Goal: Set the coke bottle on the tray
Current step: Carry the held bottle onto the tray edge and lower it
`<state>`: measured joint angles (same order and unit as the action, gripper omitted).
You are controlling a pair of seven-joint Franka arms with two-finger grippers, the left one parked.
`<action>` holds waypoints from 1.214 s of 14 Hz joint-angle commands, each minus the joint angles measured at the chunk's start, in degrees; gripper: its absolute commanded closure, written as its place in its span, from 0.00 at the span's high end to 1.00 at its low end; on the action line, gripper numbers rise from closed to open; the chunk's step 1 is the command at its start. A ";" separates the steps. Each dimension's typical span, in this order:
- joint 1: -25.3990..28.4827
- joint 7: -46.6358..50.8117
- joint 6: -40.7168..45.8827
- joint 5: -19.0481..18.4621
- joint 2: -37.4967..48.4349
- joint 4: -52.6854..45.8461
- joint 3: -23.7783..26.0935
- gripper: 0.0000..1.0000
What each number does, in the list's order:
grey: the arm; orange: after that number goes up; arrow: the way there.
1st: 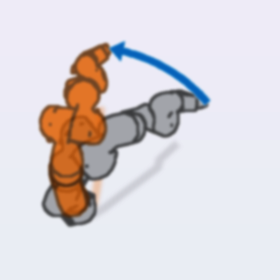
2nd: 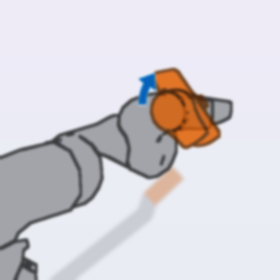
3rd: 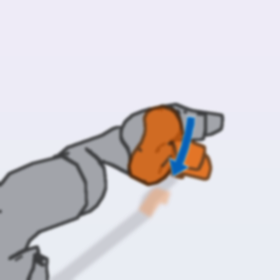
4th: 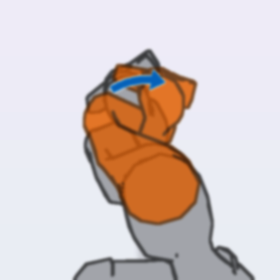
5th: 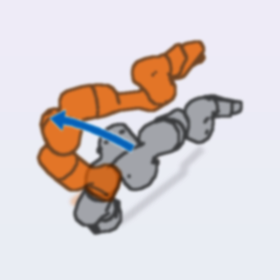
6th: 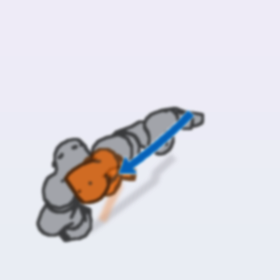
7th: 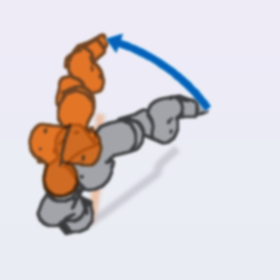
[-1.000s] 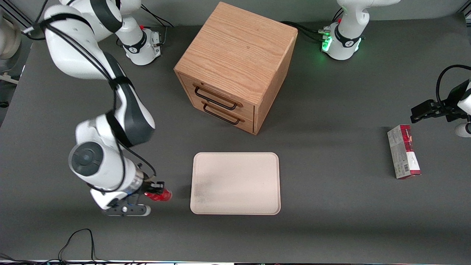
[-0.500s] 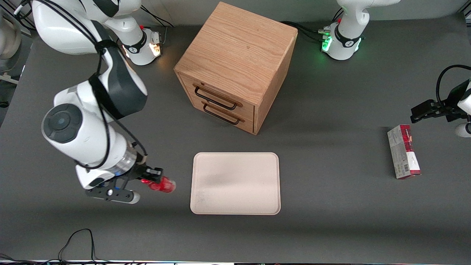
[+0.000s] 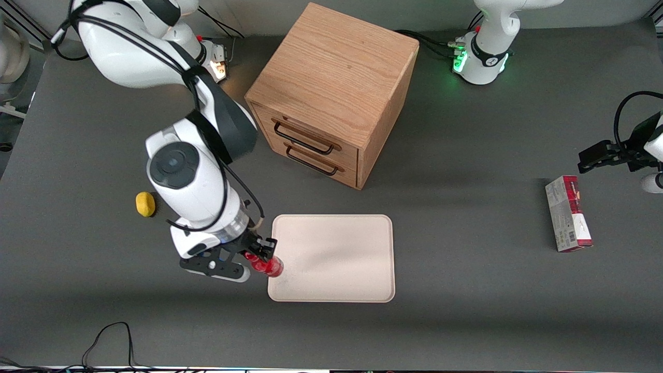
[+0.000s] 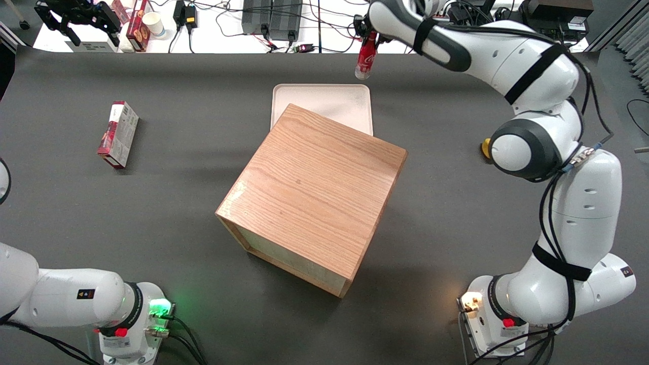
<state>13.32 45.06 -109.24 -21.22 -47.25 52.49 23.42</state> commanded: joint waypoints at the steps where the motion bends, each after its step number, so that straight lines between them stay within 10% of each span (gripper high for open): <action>1: 0.04 1.61 -6.23 -3.21 -4.33 -0.81 0.40 0.00; 8: 0.04 0.38 -11.34 -6.99 -7.15 3.94 -0.39 0.04; 11: 0.04 0.56 -14.85 -7.08 -7.24 5.69 -1.61 0.99; 17: -0.22 0.30 -10.68 -4.63 -2.60 5.78 -2.67 1.00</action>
<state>12.97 45.04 -123.99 -26.80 -54.25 56.85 21.76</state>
